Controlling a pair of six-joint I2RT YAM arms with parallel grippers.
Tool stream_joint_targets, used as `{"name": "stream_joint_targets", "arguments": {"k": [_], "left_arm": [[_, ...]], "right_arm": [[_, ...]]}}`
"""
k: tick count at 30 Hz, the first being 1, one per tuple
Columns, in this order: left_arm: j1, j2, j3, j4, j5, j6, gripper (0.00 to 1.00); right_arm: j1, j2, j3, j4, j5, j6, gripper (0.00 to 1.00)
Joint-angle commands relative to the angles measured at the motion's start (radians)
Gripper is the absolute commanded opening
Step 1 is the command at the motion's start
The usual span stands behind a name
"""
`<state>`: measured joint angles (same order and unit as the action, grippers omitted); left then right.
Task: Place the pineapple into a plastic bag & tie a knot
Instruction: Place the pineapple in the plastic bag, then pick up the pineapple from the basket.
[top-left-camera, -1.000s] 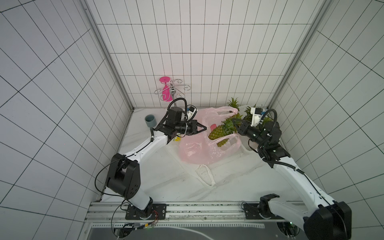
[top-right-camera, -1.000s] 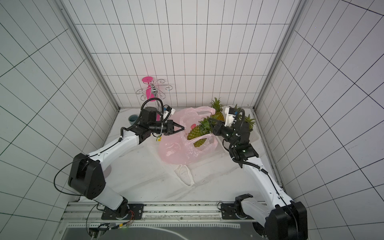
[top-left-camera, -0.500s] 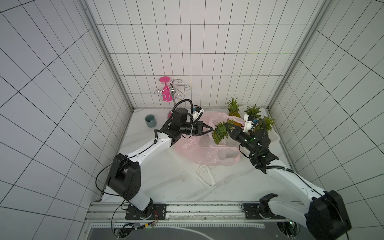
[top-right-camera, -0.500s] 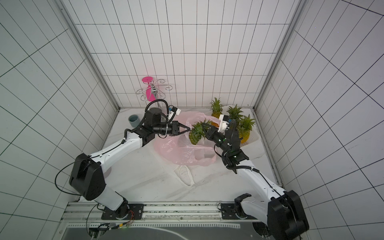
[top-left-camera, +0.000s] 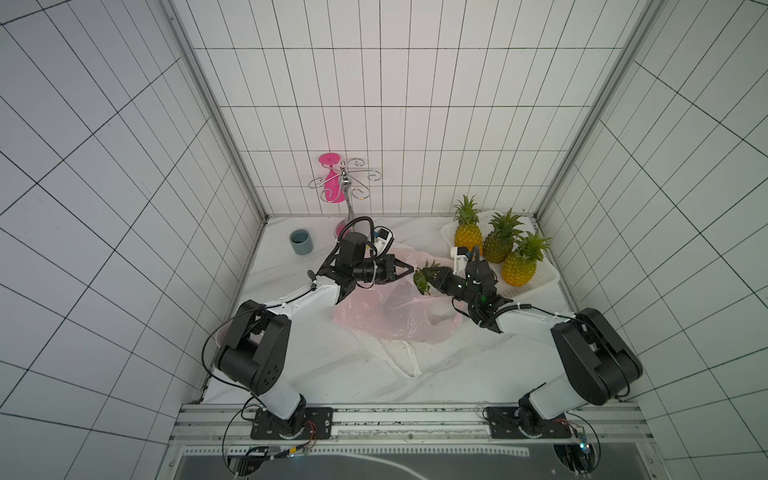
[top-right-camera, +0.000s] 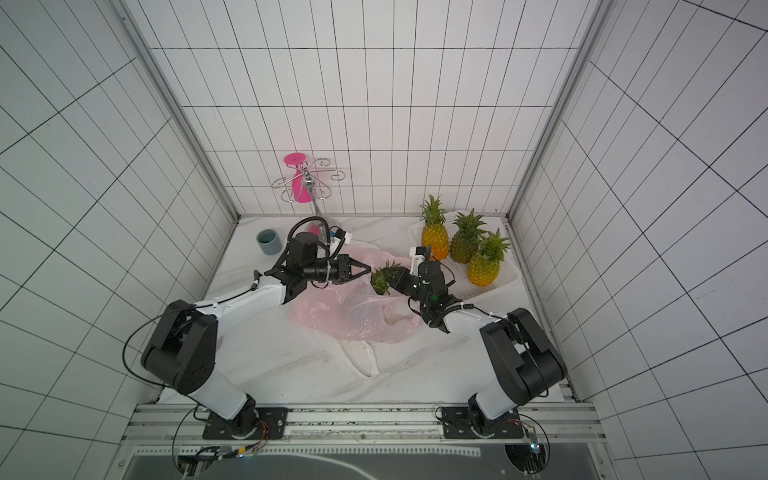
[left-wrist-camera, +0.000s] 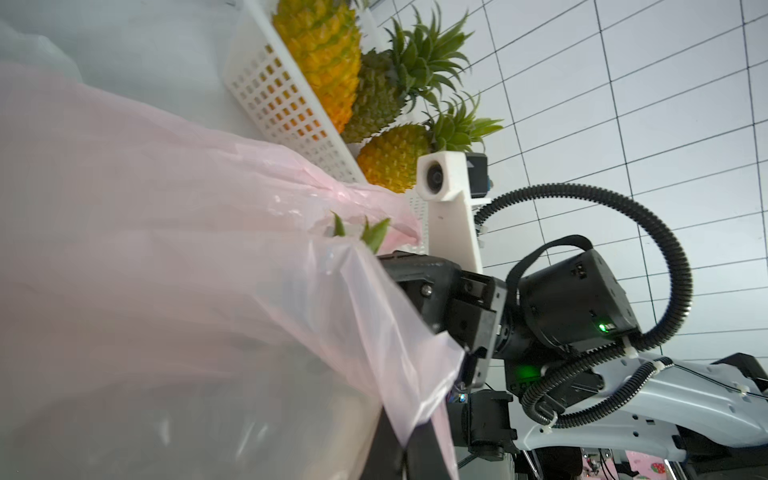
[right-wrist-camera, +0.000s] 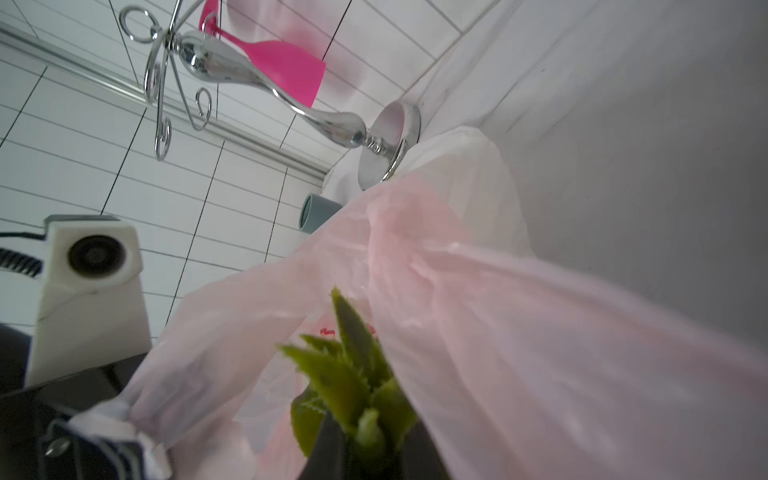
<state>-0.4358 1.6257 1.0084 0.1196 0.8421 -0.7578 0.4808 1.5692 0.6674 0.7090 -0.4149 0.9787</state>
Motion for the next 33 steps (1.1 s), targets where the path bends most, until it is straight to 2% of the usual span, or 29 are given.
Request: {"name": "stream_joint_targets", "arguments": {"k": [1, 2, 5, 8, 11, 14, 20, 25, 29, 33], "left_arm": [[0.019, 0.027, -0.022, 0.027, -0.024, 0.053, 0.00], [0.019, 0.032, -0.029, 0.023, -0.028, 0.062, 0.00], [0.019, 0.052, -0.046, 0.042, -0.034, 0.064, 0.00], [0.019, 0.062, -0.050, 0.042, -0.028, 0.072, 0.00], [0.019, 0.050, -0.053, 0.019, -0.025, 0.100, 0.00], [0.019, 0.027, -0.071, 0.005, -0.024, 0.126, 0.00], [0.015, -0.009, -0.051, -0.115, 0.000, 0.220, 0.00], [-0.025, -0.053, 0.037, -0.308, -0.023, 0.364, 0.00], [-0.067, -0.063, 0.126, -0.430, -0.045, 0.429, 0.00], [-0.083, -0.046, 0.167, -0.501, -0.057, 0.469, 0.00]], "right_arm": [[0.016, 0.055, 0.104, 0.050, -0.195, -0.024, 0.00], [0.017, 0.073, 0.132, 0.017, -0.236, -0.044, 0.00], [0.025, 0.124, 0.256, -0.231, -0.343, -0.186, 0.09], [0.026, 0.127, 0.330, -0.411, -0.427, -0.328, 0.33], [0.022, 0.048, 0.394, -0.659, -0.305, -0.502, 0.62], [-0.007, -0.043, 0.425, -0.768, -0.196, -0.572, 0.75], [-0.132, -0.229, 0.477, -0.901, 0.007, -0.627, 0.76], [-0.339, -0.347, 0.458, -0.933, 0.345, -0.608, 0.82], [-0.484, -0.333, 0.457, -0.927, 0.541, -0.625, 0.88], [-0.606, -0.268, 0.472, -0.928, 0.572, -0.637, 0.89]]}}
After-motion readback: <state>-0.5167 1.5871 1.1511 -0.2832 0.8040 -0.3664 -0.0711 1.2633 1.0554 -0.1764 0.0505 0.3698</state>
